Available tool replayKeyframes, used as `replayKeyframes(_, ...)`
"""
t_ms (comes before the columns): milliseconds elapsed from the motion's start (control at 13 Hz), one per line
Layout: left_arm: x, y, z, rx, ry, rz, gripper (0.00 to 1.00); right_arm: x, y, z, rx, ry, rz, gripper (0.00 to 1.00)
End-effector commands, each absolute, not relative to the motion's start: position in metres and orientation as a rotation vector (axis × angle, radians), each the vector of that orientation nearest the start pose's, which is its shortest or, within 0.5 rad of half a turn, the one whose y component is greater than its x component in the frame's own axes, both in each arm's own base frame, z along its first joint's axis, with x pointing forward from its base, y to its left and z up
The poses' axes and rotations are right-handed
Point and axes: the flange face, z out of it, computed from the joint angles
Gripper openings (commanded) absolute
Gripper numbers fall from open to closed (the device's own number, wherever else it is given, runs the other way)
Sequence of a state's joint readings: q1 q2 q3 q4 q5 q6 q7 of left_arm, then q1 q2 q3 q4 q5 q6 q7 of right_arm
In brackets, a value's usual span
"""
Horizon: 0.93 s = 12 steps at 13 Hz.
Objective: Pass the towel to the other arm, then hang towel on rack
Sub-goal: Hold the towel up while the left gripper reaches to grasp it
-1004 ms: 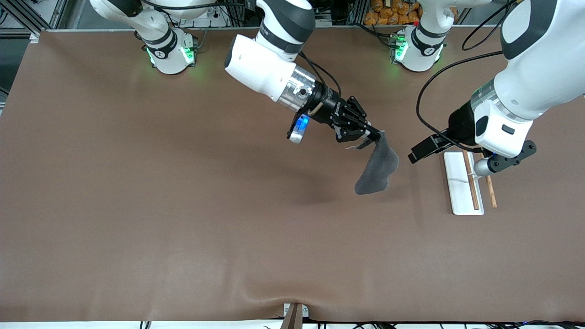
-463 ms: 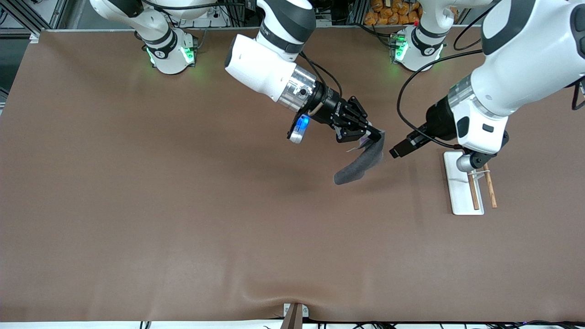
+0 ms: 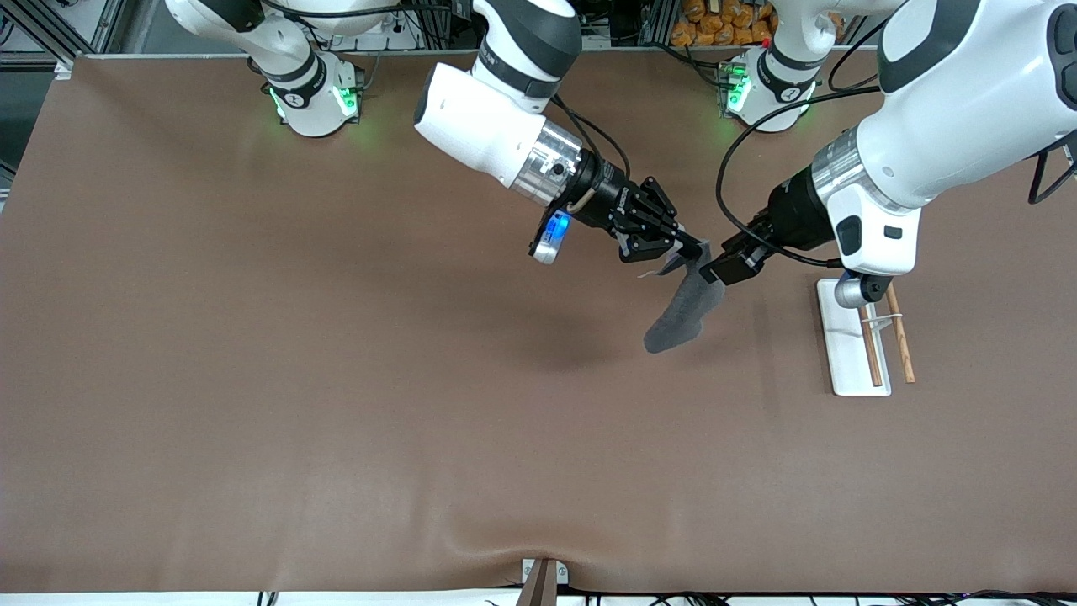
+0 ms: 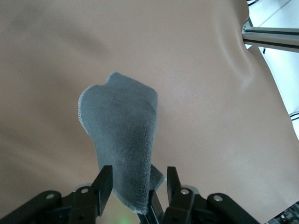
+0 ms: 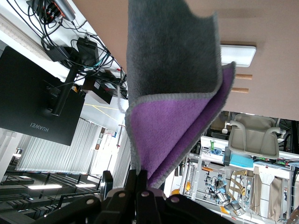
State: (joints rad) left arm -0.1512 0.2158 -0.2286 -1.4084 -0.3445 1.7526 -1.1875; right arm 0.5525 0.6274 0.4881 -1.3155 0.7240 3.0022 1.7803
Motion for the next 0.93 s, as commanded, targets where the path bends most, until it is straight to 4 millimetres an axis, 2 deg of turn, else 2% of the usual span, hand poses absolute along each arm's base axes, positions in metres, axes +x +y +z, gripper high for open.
replayKeyframes(0, 0.5854, -0.2511, 0.6083, -3.149, -1.544, 0.366, 0.50, 0.5198, 0.5685, 0.5138, -1.319, 1.467, 0.583, 0.00)
replayKeyframes(77, 0.5849, -0.2523, 0.6079, -3.150, -1.547, 0.377, 0.50, 0.5198, 0.5685, 0.5138, -1.319, 1.467, 0.583, 0.00)
replayKeyframes(309, 0.5826, -0.2525, 0.6073, -3.135, -1.547, 0.399, 0.37, 0.5196, 0.5684, 0.5149, -1.319, 1.466, 0.582, 0.00)
replayKeyframes(540, 0.5819, -0.2534, 0.6063, -3.105, -1.588, 0.414, 0.32, 0.5197, 0.5678, 0.5144, -1.320, 1.468, 0.582, 0.00)
replayKeyframes(849, 0.5801, -0.2552, 0.6056, -3.077, -1.615, 0.435, 0.31, 0.5206, 0.5670, 0.5144, -1.319, 1.468, 0.581, 0.00)
